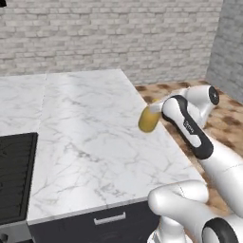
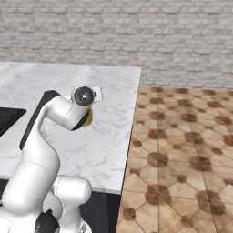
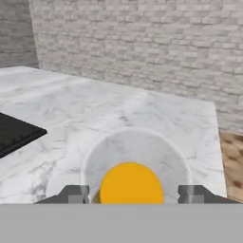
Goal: Place the pitcher and cup on the dining counter for serving.
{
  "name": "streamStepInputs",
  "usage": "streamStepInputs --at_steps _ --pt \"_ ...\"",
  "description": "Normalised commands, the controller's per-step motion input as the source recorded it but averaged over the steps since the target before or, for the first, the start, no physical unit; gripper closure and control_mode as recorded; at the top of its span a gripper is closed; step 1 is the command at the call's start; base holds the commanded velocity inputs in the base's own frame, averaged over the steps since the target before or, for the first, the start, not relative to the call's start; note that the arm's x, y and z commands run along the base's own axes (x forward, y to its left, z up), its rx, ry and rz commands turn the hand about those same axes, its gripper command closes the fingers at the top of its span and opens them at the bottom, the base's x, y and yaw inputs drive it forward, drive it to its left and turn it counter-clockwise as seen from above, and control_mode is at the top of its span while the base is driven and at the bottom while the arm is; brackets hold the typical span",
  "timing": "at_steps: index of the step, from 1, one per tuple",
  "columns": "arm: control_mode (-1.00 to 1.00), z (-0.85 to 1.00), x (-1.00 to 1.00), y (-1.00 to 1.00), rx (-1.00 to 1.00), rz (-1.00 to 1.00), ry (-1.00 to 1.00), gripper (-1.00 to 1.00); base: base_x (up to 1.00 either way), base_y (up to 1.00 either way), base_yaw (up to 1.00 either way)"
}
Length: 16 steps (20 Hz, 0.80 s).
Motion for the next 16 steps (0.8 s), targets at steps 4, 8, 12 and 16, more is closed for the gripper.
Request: streamStepInputs --at_steps 4,8,12,16 --pt "-1.00 -0.32 1.00 0.25 -0.05 0.25 0.19 1.00 0.00 0.00 0.00" --pt "-1.00 -0.38 0.93 0.39 -0.05 0.20 0.09 1.00 0.00 0.00 0.00" --pt "-1.00 -0.42 0.62 0.48 -0.06 0.14 0.01 1.00 0.00 0.00 0.00" --pt "-1.00 -0.53 0.39 0.46 -0.01 0.11 0.00 1.00 0.00 0.00 0.00"
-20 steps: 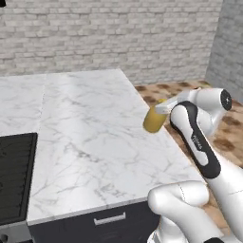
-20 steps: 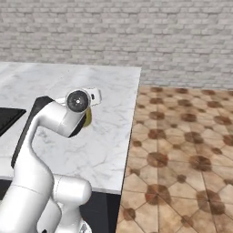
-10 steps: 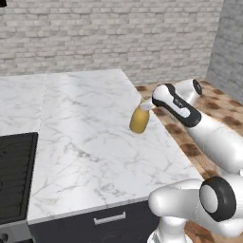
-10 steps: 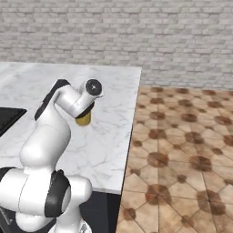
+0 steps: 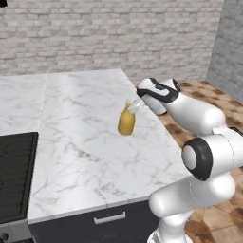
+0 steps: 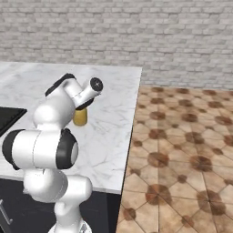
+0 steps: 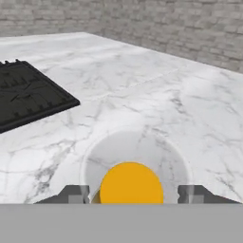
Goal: Place the pitcher and cup on the dining counter for serving.
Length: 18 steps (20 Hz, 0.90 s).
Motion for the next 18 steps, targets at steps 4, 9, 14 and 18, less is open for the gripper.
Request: streamStepInputs --at_steps 4,9,14,18 --pt "-1.00 -0.66 0.24 0.44 -0.01 0.11 0.00 1.00 0.00 0.00 0.00" --pt "-1.00 -0.74 0.05 0.36 0.00 0.11 0.00 1.00 0.00 0.00 0.00" --pt "-1.00 -0.67 0.00 0.30 -0.03 0.11 0.00 1.00 0.00 0.00 0.00" --pt "-1.00 -0.55 0.00 0.25 -0.05 0.11 0.00 -1.00 0.00 0.00 0.00"
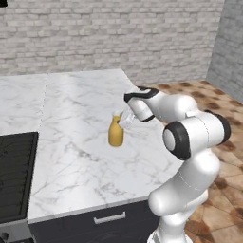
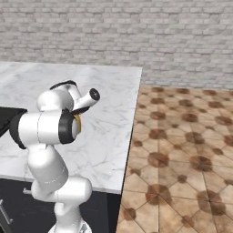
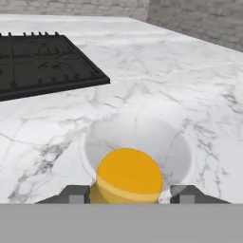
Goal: Place the pitcher and cup on the dining counter for serving.
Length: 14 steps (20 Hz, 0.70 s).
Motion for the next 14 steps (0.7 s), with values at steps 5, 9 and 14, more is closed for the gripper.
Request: streamStepInputs --at_steps 5,9,14 --pt "-1.00 -0.01 -0.01 0.11 0.00 0.02 0.00 -1.00 0.00 0.00 0.00" --pt "-1.00 0.14 -0.34 0.00 0.00 0.00 0.05 -1.00 0.00 0.00 0.00" --pt "-1.00 0.25 -0.69 -0.12 0.00 0.00 0.11 -1.00 0.00 0.00 0.00"
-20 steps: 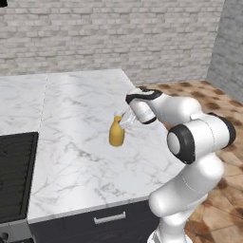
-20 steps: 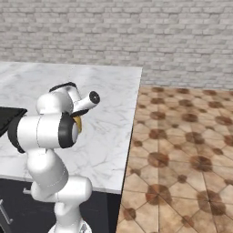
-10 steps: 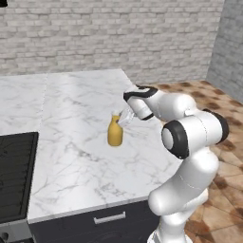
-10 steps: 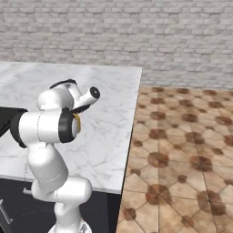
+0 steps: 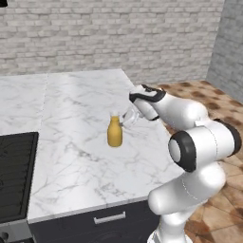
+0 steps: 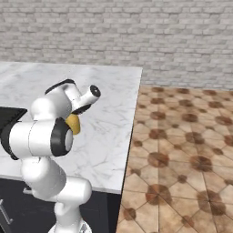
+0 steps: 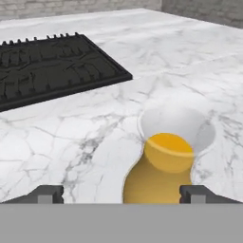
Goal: Place the pitcher and cup on the dining counter for serving.
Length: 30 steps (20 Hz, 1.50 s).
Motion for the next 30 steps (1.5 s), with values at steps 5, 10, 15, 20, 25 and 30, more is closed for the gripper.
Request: streamStepInputs --at_steps 5,10,15,20,25,30 --pt "-1.00 0.49 -0.95 -0.34 0.00 -0.07 0.09 -1.00 0.00 0.00 0.00" --pt "-1.00 0.68 -1.00 -0.46 0.00 -0.22 0.04 -1.00 0.00 0.00 0.00" --pt "-1.00 0.73 -1.00 -0.57 0.01 -0.35 0.04 -1.00 0.00 0.00 0.00" --pt "-1.00 0.61 -1.00 -0.56 0.01 -0.42 0.05 -1.00 0.00 0.00 0.00" --pt "-1.00 0.37 -0.96 -0.49 0.00 -0.47 0.18 -1.00 0.00 0.00 0.00" --pt "-1.00 0.14 -0.56 -0.23 0.00 -0.38 0.21 -1.00 0.00 0.00 0.00"
